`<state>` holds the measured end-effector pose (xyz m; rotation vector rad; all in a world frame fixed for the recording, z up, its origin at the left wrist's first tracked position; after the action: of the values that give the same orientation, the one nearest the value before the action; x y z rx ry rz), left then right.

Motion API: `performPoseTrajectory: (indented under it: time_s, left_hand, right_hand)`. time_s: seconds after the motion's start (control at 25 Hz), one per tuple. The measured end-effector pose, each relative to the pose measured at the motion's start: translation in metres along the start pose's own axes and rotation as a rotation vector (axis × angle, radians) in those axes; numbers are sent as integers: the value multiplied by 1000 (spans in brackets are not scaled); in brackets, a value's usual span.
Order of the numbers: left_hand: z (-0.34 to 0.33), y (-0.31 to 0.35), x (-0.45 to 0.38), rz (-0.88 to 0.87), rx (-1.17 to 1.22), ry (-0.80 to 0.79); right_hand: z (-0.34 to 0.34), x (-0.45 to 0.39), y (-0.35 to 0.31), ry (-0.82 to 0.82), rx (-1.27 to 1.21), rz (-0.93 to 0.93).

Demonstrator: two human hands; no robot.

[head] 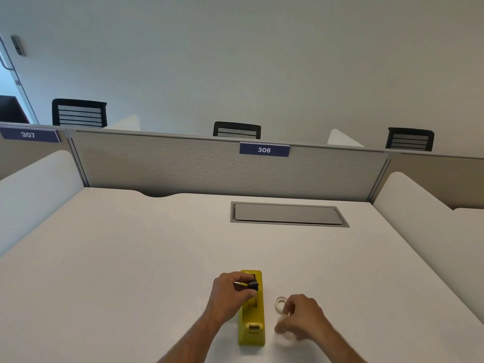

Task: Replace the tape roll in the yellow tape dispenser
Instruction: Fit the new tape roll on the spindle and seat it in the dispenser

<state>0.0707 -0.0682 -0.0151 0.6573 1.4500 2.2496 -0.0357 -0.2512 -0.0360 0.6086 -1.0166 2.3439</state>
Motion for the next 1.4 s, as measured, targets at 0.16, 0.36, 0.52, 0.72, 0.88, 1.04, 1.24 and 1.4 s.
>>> performPoseTrajectory:
  time_s: [0.16, 0.36, 0.52, 0.72, 0.88, 1.04, 1.24, 1.4]
  left_hand:
    - [-3, 3, 0, -9, 0, 0]
    - [-5, 7, -1, -37, 34, -12]
    - [-8, 14, 0, -73, 58, -13]
    - [-4, 18, 0, -113, 108, -6]
    - [-3, 18, 0, -122, 155, -9]
    - [-2, 14, 0, -116, 176, 10]
    - [0, 22, 1, -143, 146, 27]
    - [-2, 24, 1, -153, 124, 26]
  right_hand:
    - [10, -4, -21, -23, -579, 243]
    - [7, -6, -39, -122, -898, 365]
    - [4, -7, -47, -157, -982, 387]
    - [2, -5, -52, -187, -958, 407]
    - [0, -5, -54, -206, -954, 424]
    - [-2, -4, -57, -222, -960, 450]
    - [-2, -4, -57, -226, -991, 457]
    - [-5, -6, -57, -220, -992, 423]
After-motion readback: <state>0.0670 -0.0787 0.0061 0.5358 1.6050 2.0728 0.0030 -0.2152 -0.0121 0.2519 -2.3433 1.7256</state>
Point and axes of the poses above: each hand's wrist, its own x-axis away from the middle knuckle, its own z-axis out of the back of the hand, y = z × x, the point moved 10 cm from there along -x, towards the middle knuckle, and after that the axes turned 11 degrees about -y, right-handed, at the moved point
